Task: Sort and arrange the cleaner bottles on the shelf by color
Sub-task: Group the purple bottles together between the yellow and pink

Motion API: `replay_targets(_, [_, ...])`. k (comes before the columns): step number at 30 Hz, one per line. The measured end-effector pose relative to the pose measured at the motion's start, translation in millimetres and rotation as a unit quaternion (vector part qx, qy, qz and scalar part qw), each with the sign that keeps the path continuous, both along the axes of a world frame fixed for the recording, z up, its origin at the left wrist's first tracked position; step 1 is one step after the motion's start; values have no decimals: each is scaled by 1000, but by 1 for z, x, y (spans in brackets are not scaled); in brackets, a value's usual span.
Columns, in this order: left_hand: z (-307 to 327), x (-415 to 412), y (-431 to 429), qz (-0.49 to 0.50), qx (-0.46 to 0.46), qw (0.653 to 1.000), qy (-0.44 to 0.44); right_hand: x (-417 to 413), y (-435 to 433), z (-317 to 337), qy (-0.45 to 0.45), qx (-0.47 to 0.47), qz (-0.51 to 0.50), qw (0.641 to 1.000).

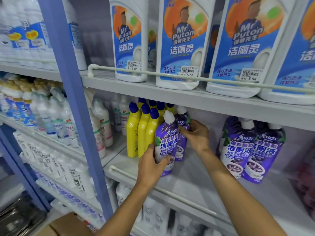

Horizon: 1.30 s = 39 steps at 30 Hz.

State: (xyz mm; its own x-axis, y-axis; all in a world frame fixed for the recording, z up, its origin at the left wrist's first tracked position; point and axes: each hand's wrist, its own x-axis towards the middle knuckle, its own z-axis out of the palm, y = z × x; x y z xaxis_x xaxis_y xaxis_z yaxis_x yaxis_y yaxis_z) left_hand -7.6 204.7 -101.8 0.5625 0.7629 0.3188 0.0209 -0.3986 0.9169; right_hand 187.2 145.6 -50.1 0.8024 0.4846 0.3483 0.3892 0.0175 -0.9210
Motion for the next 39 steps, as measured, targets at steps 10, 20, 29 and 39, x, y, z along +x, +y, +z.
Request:
replay_targets(10, [-8, 14, -13, -117, -38, 992, -7, -50, -148, -2, -24, 13, -111, 993])
replay_targets(20, [-6, 77, -95, -299, -37, 954, 6, -44, -267, -3, -76, 15, -267, 961])
replay_targets(29, [-10, 99, -122, -214, -32, 976, -38, -23, -271, -36, -82, -91, -277, 953])
replay_targets(39, [-19, 111, -135, -192, -74, 976, -69, 17, -248, -34, -78, -97, -258, 958])
